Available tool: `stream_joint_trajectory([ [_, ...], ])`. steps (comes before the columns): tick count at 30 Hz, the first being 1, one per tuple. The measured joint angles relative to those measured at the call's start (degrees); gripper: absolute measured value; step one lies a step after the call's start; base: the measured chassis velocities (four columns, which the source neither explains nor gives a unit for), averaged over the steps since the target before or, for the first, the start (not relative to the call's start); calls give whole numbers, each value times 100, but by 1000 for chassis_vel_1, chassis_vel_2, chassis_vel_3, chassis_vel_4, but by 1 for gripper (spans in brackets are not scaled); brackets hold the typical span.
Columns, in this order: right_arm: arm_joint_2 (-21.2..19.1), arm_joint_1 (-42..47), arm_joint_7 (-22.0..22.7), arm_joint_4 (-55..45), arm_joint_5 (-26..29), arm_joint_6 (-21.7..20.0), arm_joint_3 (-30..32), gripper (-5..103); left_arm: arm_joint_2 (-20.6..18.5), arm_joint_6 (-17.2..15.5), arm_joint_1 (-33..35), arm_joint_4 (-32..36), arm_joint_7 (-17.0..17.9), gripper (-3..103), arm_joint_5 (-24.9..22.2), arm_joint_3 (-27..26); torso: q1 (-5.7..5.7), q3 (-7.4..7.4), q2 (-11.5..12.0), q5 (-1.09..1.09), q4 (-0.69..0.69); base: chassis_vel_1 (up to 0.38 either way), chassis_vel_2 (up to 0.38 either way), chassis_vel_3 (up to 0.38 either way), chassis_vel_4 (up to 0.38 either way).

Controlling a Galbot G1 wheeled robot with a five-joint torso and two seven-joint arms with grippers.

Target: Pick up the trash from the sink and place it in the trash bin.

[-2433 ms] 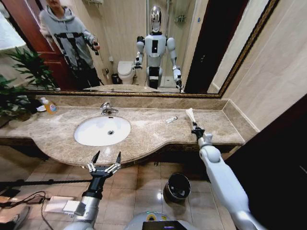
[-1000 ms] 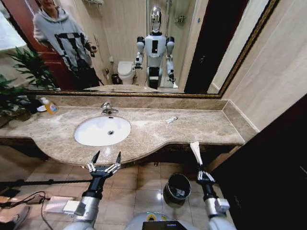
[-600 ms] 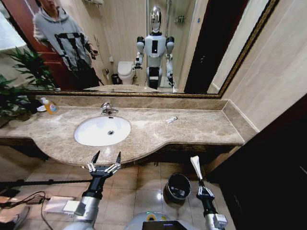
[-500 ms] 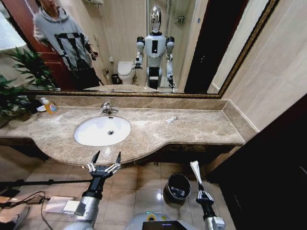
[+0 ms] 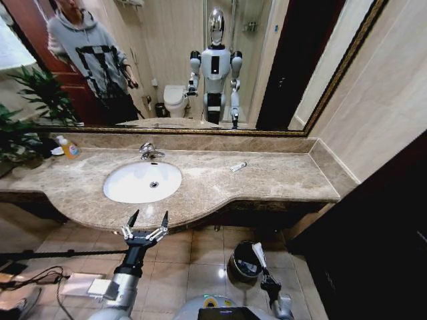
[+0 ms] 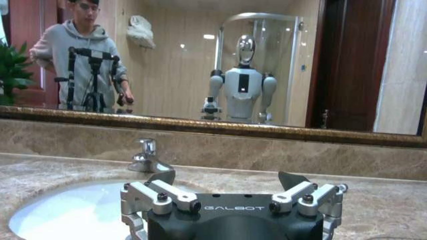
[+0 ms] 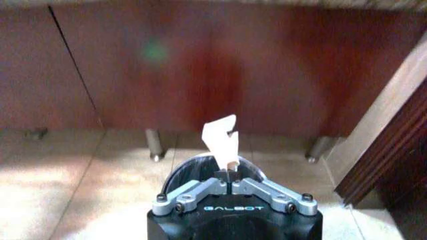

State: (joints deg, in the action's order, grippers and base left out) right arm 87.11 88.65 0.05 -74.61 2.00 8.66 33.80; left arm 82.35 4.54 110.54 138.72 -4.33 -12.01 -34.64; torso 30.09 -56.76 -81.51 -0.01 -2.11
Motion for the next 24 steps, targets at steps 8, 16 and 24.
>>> stream_joint_trajectory([
  [8, 153, -926, 4, 1544, -557, 42, 69, 0, 0, 0, 0, 0, 1, 100, -1, 0, 0, 0, 0, 1, 0, 0, 0, 0, 0],
  [16, 134, -1415, -5, 2517, -628, 188, 69, 0, 0, 0, 0, 0, 1, 100, 0, 0, 0, 0, 0, 0, 0, 0, 0, 0, 0],
  [24, 129, -1812, -43, 3085, -644, 235, 66, 0, 0, 0, 0, 0, 1, 100, 0, 0, 0, 0, 0, 1, 0, 0, 0, 0, 0],
])
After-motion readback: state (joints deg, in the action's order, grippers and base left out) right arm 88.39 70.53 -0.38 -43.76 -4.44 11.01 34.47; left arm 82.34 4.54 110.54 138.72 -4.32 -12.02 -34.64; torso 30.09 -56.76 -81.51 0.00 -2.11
